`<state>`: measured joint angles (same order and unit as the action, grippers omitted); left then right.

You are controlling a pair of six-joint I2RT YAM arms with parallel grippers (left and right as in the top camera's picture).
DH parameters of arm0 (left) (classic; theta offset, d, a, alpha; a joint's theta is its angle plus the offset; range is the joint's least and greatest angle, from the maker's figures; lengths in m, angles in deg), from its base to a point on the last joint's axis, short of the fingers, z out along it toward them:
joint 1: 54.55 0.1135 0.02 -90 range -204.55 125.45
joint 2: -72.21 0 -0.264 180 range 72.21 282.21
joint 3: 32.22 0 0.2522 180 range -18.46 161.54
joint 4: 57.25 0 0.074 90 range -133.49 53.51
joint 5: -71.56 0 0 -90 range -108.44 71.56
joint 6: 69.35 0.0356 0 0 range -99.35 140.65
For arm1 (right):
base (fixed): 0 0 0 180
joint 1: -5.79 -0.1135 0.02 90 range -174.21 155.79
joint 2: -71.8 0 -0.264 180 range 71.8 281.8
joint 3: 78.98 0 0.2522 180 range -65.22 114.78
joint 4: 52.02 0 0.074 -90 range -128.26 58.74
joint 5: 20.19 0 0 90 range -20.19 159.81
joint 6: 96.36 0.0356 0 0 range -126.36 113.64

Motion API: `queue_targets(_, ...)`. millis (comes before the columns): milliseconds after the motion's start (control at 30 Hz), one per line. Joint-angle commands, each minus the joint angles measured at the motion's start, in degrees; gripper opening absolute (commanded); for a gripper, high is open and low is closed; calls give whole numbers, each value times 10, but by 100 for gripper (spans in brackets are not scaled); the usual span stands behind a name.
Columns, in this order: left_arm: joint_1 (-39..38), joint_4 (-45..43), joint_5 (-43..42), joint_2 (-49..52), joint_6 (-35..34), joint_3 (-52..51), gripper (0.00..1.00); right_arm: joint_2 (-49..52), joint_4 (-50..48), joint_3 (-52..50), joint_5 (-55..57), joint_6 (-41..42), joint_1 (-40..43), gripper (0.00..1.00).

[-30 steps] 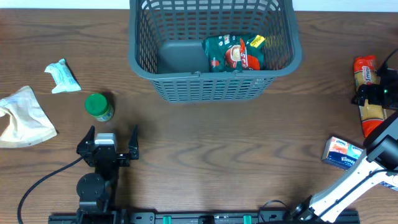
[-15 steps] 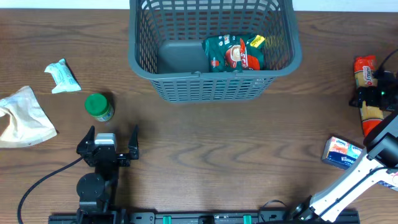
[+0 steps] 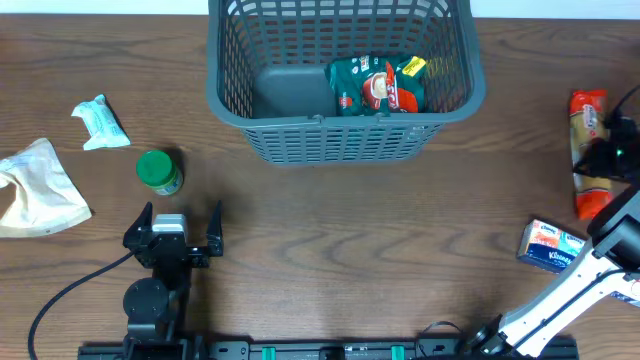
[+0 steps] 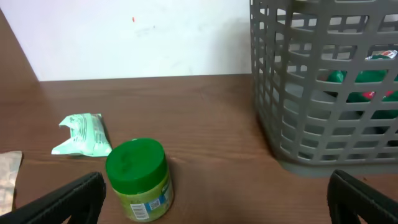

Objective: Pack container
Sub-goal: 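Lower the right gripper and grasp the San Remo pasta packet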

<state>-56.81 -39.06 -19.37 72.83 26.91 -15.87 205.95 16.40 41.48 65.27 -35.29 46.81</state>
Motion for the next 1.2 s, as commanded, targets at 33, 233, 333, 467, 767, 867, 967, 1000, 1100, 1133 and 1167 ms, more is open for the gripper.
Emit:
queue_targets(33,2,8,5,-4,6,-17,98,28,6,-7,-12,-3,3,1)
queue_targets(233,2,8,5,-4,6,-17,99,27,4,-7,-76,14,2,1)
queue_targets(333,2,8,5,-4,6,-17,99,26,2,-6,-76,47,-1,1)
queue_targets(467,2,8,5,-4,6,-17,99,25,-1,-6,-75,67,-2,1)
queue_targets(767,2,8,5,-4,6,-17,99,-14,-16,-6,-64,104,-2,1)
queue_targets(867,2,8,5,-4,6,-17,99,-48,-18,-6,-62,109,-5,1)
queue_targets(967,2,8,5,-4,6,-17,99,-86,-19,-6,-61,118,-11,1)
queue_targets(1000,2,8,5,-4,6,-17,99,-100,-20,-6,-60,123,-14,1)
queue_targets(1100,2,8,5,-4,6,-17,99,-135,-16,-6,-60,142,-23,1)
queue_targets(1133,2,8,5,-4,6,-17,99,-146,-14,-6,-60,145,-26,1)
queue_targets(1167,2,8,5,-4,6,-17,99,-158,-12,-6,-61,149,-30,1)
